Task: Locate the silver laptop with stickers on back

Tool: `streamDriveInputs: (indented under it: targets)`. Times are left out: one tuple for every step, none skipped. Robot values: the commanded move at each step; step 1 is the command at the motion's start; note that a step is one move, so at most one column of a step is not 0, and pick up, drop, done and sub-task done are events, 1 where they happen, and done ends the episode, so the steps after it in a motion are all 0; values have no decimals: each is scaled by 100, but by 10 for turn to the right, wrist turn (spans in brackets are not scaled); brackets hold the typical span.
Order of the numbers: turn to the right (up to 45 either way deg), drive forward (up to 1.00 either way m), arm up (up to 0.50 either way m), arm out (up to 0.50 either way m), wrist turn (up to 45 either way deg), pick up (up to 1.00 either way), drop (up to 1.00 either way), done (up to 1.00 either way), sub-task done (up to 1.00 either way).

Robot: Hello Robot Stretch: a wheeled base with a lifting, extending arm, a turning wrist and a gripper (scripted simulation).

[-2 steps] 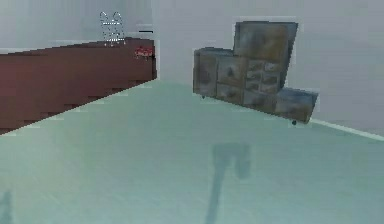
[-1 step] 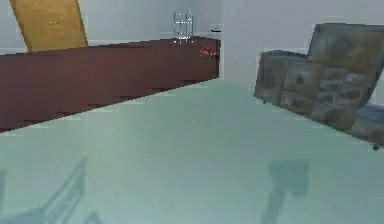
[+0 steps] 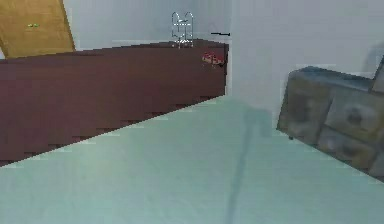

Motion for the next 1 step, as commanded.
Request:
streamDriveInputs:
  targets:
    - [0, 100, 0, 0, 0, 0, 0, 0, 0]
